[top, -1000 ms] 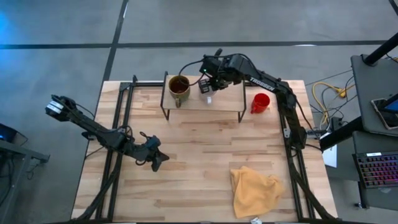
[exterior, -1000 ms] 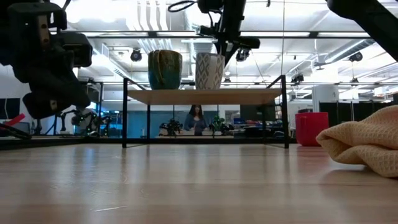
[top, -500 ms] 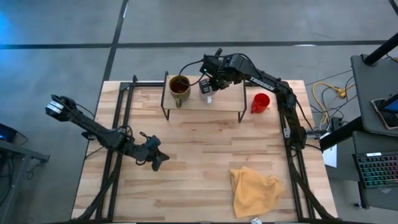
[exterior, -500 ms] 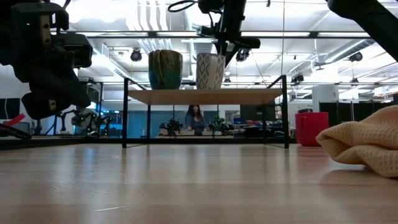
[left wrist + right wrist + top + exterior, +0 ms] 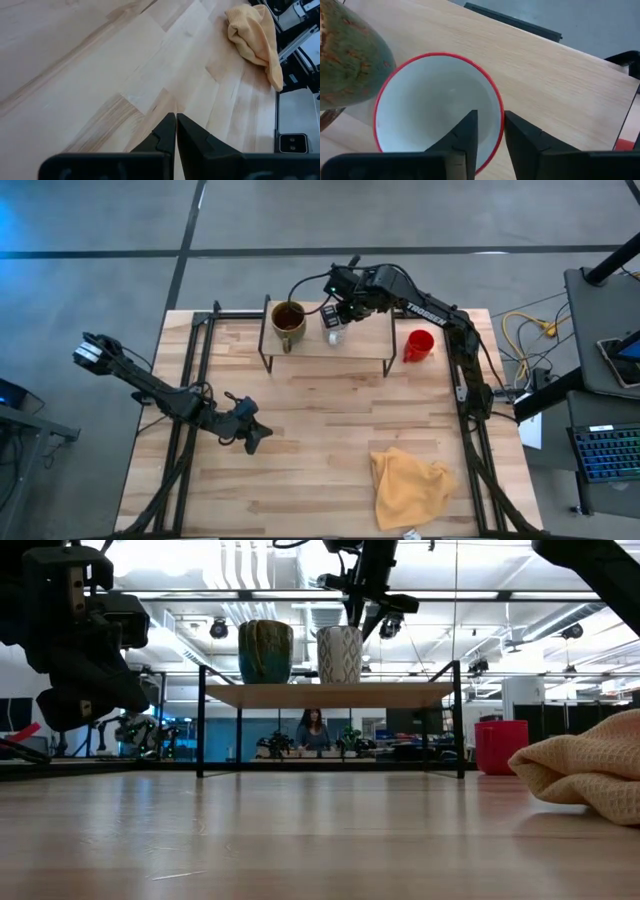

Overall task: Stack small to large cups/mugs on shelf
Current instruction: Put the white mug on the shelf, then put the red mug on the shelf

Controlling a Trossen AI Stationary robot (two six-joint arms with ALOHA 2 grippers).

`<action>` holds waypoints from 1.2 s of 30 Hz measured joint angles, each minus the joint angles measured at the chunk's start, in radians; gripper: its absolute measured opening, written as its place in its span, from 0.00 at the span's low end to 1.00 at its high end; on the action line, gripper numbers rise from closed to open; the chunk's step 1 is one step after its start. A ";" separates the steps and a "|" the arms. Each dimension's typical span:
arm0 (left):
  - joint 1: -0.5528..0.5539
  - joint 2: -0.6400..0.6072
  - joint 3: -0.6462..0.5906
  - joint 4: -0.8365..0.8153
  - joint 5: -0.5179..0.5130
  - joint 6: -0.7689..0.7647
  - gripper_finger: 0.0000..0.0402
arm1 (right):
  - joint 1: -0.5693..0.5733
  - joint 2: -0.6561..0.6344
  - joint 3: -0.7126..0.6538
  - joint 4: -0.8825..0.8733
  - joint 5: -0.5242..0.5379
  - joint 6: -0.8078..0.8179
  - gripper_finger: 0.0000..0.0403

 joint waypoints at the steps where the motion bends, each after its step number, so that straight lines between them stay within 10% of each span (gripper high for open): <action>1: 0.000 0.000 0.000 0.000 0.000 0.000 0.00 | 0.000 0.000 0.000 0.001 0.000 -0.001 0.22; 18: 0.000 0.001 -0.002 0.001 -0.002 0.002 0.00 | 0.034 -0.212 -0.066 -0.115 0.128 -0.002 0.33; 25: 0.000 0.001 -0.002 0.000 -0.002 0.005 0.00 | 0.051 -0.381 -0.391 -0.121 -0.152 0.095 0.34; 36: 0.001 0.001 -0.004 0.000 -0.002 0.013 0.00 | 0.190 -0.734 -0.912 -0.122 -0.079 0.557 0.33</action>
